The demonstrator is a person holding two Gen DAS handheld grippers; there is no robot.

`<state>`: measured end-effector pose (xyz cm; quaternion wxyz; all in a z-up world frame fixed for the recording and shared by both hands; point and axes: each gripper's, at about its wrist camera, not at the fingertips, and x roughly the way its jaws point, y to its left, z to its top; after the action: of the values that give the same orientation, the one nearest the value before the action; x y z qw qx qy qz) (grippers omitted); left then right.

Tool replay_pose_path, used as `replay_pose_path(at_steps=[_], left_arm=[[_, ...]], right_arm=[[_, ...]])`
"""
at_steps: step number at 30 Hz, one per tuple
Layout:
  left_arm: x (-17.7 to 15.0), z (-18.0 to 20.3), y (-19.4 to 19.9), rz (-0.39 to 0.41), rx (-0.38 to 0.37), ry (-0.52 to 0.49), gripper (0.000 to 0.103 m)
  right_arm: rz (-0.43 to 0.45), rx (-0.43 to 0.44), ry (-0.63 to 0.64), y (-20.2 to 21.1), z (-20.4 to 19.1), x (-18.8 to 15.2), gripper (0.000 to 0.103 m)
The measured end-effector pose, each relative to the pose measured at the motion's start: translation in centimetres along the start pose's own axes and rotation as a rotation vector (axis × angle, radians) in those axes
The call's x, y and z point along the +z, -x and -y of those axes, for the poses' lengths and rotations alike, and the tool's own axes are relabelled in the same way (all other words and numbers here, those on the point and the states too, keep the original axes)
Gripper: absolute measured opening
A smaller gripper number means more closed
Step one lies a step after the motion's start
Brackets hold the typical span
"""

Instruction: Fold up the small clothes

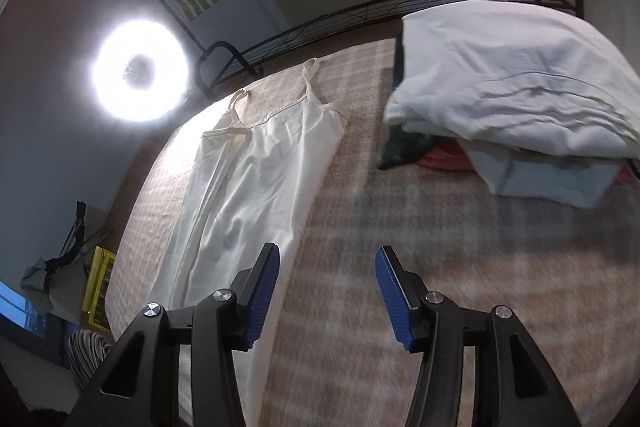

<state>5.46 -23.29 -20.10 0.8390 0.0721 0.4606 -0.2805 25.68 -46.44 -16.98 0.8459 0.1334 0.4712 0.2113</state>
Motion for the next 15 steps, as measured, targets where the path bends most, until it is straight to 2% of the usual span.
replay_pose_path(at_steps=[3,9,15], left_arm=[[0.3,-0.9,0.4,0.01,-0.031,0.036,0.003],[0.4,-2.1,2.0,0.055,-0.041,0.08,0.003],[0.5,-3.4,2.7,0.075,-0.047,0.113,0.003]], right_arm=[[-0.018,0.009,-0.003,-2.1,-0.6,1.1,0.053],[-0.033,-0.021,-0.031,-6.0,-1.5,3.8,0.053],[-0.05,-0.096,-0.045,-10.0,-2.4,6.4,0.053]])
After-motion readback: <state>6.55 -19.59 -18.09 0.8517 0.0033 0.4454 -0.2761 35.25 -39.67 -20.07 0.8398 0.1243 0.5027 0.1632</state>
